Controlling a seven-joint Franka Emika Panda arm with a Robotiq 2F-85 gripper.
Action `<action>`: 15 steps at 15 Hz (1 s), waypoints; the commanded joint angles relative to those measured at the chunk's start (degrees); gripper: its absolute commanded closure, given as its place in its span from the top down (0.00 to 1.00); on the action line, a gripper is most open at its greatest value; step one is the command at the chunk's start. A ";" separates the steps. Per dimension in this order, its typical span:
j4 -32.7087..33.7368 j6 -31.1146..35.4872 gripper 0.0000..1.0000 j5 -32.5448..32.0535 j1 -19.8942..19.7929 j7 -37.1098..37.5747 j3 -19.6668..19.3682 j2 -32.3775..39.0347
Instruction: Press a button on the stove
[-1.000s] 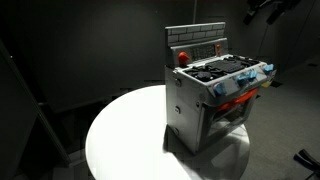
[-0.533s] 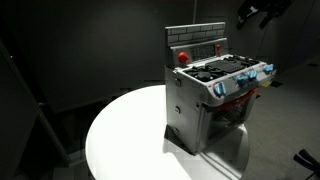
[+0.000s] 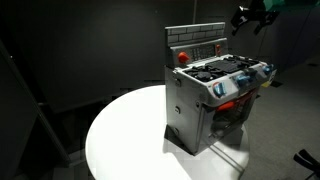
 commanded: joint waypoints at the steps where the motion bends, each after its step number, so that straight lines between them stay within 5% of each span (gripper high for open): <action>1: 5.62 -2.75 1.00 -2.96 2.48 3.55 -3.06 5.05; 15: 7.12 -1.55 1.00 -5.30 6.78 4.53 -8.57 8.80</action>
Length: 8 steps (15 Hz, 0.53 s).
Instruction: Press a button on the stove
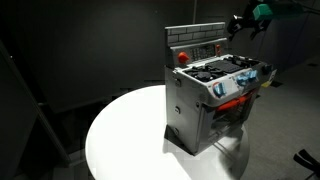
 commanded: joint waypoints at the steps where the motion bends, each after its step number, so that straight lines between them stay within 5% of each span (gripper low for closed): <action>1: 2.96 -0.64 1.00 -3.26 1.59 2.75 -1.97 3.10; 8: 7.42 -1.18 1.00 -5.59 4.42 4.77 -4.41 8.02</action>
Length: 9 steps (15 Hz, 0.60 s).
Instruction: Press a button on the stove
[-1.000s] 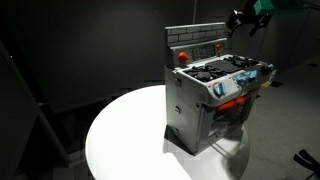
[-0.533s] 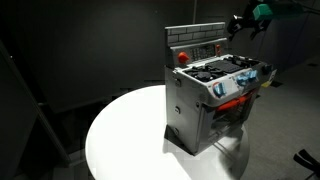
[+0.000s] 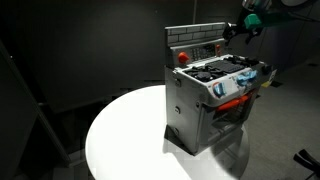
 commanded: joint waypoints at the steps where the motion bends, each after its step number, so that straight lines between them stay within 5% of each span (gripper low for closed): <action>1: 4.15 -1.39 1.00 -1.99 2.32 2.42 -1.96 3.03; 9: 8.62 -1.52 1.00 -0.81 4.81 1.96 -4.50 7.54</action>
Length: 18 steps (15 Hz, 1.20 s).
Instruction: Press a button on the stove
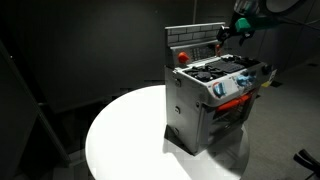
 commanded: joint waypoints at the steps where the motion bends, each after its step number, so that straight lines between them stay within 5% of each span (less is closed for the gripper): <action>1: 4.02 -1.49 1.00 -0.37 1.80 1.02 -1.63 2.90; 8: 4.44 -2.90 1.00 1.91 2.72 -1.52 -2.36 3.33; 18: -7.40 -12.97 1.00 16.31 1.60 -17.05 -0.24 -10.61</action>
